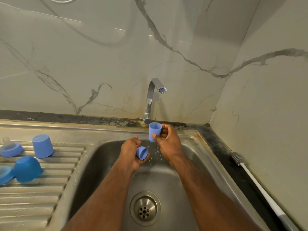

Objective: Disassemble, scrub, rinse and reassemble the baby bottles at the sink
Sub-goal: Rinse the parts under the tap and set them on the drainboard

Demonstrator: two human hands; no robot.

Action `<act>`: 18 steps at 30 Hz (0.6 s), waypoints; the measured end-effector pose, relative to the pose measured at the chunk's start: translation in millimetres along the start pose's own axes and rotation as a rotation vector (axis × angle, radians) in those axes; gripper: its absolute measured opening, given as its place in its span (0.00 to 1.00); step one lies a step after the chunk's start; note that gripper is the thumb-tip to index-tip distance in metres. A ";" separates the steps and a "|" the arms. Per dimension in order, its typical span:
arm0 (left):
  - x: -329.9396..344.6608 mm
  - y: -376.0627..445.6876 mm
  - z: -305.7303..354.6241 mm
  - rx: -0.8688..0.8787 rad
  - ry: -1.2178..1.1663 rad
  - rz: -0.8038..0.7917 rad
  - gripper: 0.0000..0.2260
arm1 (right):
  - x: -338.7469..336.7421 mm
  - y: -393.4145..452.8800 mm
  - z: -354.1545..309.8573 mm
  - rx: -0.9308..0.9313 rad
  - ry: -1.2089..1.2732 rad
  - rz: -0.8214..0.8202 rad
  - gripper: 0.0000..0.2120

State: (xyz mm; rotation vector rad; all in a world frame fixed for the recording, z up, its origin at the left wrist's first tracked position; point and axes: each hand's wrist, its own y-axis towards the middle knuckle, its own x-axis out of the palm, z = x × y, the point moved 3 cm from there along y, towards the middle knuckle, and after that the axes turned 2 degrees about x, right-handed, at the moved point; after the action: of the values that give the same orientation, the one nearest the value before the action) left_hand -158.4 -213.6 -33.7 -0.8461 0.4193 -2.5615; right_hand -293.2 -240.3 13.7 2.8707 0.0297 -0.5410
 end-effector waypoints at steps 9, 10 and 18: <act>-1.6 5.6 -19.1 0.015 -0.060 -0.014 0.14 | -8.6 2.0 -10.8 -0.166 -0.341 -0.093 0.22; 0.7 2.0 -22.1 -0.013 -0.074 -0.027 0.14 | -9.5 1.7 -12.2 -0.158 -0.416 -0.143 0.25; 33.7 -9.3 -12.8 -0.090 -0.086 -0.007 0.12 | -26.0 3.8 -52.2 -0.042 -0.633 -0.374 0.25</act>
State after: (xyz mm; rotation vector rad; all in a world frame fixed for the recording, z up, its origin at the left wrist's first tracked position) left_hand -193.6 -219.3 -23.1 -0.9879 0.5095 -2.5175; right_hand -298.5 -232.1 71.4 2.5256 0.4686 -1.4662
